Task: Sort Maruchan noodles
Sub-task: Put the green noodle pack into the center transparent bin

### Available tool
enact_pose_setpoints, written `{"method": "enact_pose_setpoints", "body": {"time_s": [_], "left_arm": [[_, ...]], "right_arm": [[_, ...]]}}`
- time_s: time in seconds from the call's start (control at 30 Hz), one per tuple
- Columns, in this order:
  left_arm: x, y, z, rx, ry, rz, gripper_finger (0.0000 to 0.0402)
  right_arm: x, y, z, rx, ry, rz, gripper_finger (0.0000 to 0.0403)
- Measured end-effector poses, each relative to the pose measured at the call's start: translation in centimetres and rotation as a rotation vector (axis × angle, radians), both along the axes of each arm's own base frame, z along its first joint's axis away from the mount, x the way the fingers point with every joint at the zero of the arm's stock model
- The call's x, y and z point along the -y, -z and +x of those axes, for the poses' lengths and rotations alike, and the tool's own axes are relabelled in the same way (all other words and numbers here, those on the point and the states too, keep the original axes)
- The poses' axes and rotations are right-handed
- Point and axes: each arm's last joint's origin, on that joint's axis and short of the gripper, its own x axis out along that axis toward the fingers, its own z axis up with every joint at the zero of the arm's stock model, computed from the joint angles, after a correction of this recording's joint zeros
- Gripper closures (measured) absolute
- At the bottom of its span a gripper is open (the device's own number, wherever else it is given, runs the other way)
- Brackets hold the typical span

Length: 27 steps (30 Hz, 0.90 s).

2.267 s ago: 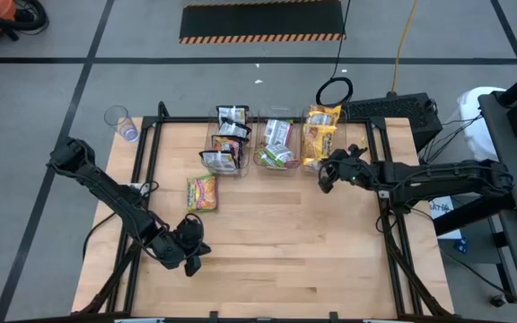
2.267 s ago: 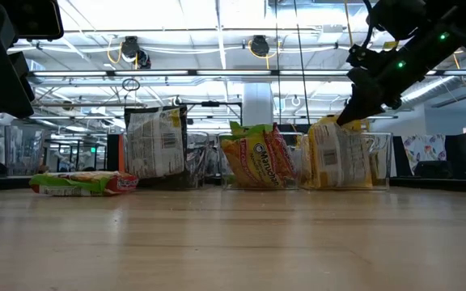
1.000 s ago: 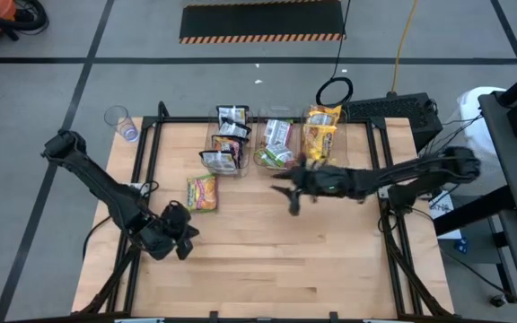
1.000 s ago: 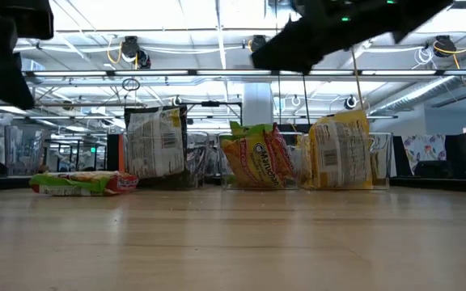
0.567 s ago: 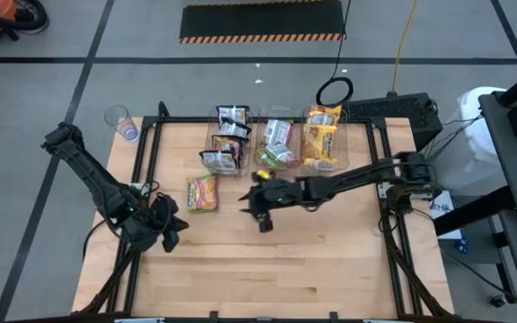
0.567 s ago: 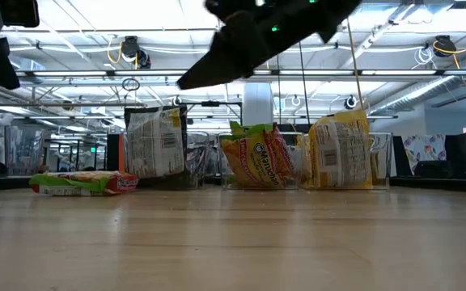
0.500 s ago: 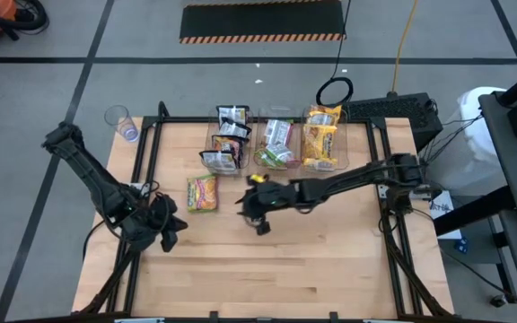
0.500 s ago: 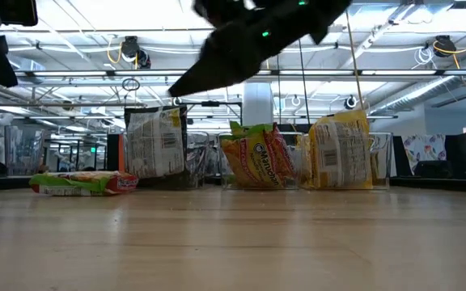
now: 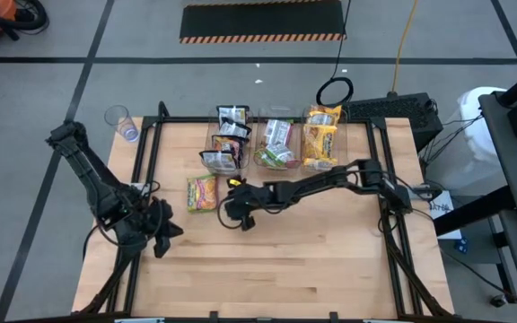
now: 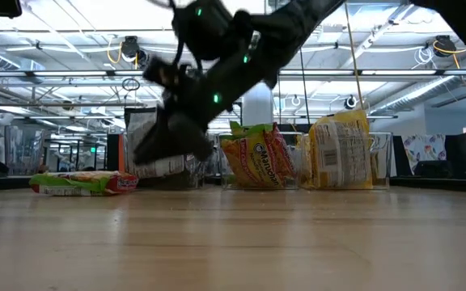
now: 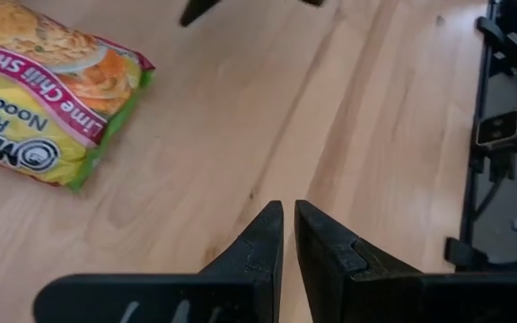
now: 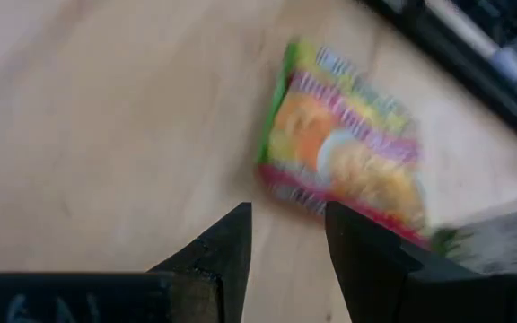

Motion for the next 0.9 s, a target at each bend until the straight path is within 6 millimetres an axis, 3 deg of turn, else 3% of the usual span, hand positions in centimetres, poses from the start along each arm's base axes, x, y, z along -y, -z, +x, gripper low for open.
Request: {"method": "enact_pose_setpoints", "body": {"time_s": [0.13, 0.4, 0.5, 0.9], "left_arm": [[0.2, 0.0, -0.2, -0.001, 0.009, -0.009, 0.0364], [0.4, 0.0, -0.4, 0.001, 0.022, -0.01, 0.0364], [0.4, 0.0, -0.4, 0.002, 0.02, -0.009, 0.0364], [0.4, 0.0, -0.4, 0.004, 0.01, -0.018, 0.0364]], "right_arm": [[0.5, 2.0, 0.1, -0.056, -0.042, -0.067, 0.0264], [0.3, 2.2, 0.8, 0.038, -0.144, -0.115, 0.0264], [0.1, 2.0, 1.0, 0.074, -0.171, -0.057, 0.0264], [-0.4, 4.4, 2.4, 0.105, -0.234, -0.098, 0.0264]]}}
